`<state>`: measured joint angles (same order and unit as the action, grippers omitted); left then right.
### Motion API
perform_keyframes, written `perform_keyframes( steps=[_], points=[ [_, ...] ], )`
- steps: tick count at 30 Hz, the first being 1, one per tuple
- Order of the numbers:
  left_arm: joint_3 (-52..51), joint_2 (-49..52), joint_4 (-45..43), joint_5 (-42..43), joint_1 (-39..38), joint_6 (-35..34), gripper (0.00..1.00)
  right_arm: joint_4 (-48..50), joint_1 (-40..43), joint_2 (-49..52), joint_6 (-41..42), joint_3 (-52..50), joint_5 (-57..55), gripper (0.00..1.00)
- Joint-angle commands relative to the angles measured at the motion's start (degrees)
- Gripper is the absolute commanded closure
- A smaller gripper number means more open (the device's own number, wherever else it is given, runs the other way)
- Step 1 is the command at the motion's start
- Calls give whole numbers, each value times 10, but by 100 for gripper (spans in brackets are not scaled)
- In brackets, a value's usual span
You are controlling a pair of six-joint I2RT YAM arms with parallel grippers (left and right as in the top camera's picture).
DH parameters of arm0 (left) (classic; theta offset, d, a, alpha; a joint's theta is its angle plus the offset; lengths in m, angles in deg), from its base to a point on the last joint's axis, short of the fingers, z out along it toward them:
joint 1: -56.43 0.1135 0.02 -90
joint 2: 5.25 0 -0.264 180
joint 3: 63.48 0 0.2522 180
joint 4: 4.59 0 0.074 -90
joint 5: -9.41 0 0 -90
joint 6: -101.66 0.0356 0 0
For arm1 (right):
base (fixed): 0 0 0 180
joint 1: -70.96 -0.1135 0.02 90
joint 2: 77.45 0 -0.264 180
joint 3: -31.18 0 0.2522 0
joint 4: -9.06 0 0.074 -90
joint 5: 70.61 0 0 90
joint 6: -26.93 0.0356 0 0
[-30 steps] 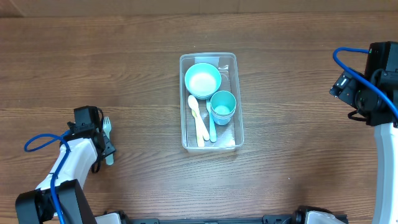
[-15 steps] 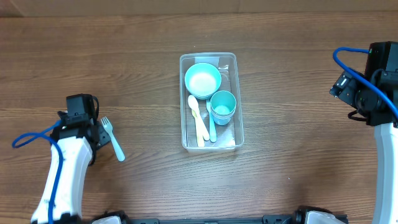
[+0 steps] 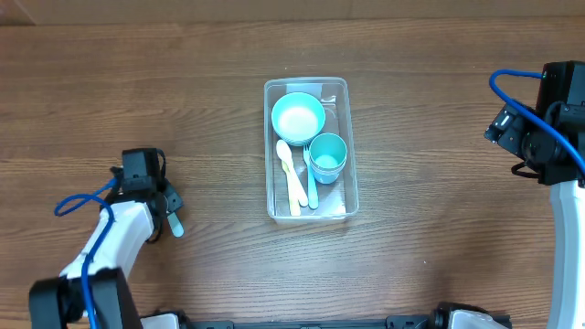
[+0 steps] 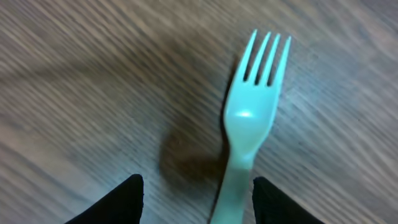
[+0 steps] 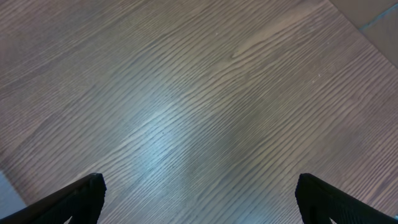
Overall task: Pack container
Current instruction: 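Carry the light-blue fork into the container and release it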
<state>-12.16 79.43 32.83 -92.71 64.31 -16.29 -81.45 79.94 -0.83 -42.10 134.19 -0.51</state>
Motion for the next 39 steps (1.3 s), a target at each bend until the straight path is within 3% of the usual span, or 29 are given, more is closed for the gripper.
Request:
perform_keyframes(
  steps=[1, 6, 10, 26, 35, 39],
  points=[
    [-10, 37, -42, 4, -2, 40, 44, 2, 3, -3, 3, 6, -6, 0],
    [-10, 60, -90, 53, -2, 83, 45, 2, 3, -3, 3, 6, -6, 0],
    [-10, 60, -82, 64, -2, 82, 69, 1, 3, -3, 3, 6, -6, 0],
    [1, 59, -52, 102, -2, 46, 83, 2, 3, -3, 3, 6, -6, 0],
    [149, 7, 97, 103, -3, 46, 87, 2, 3, -3, 3, 6, -6, 0],
    [208, -35, 127, 156, -54, 41, 90, 2, 3, -3, 3, 6, -6, 0]
  ],
)
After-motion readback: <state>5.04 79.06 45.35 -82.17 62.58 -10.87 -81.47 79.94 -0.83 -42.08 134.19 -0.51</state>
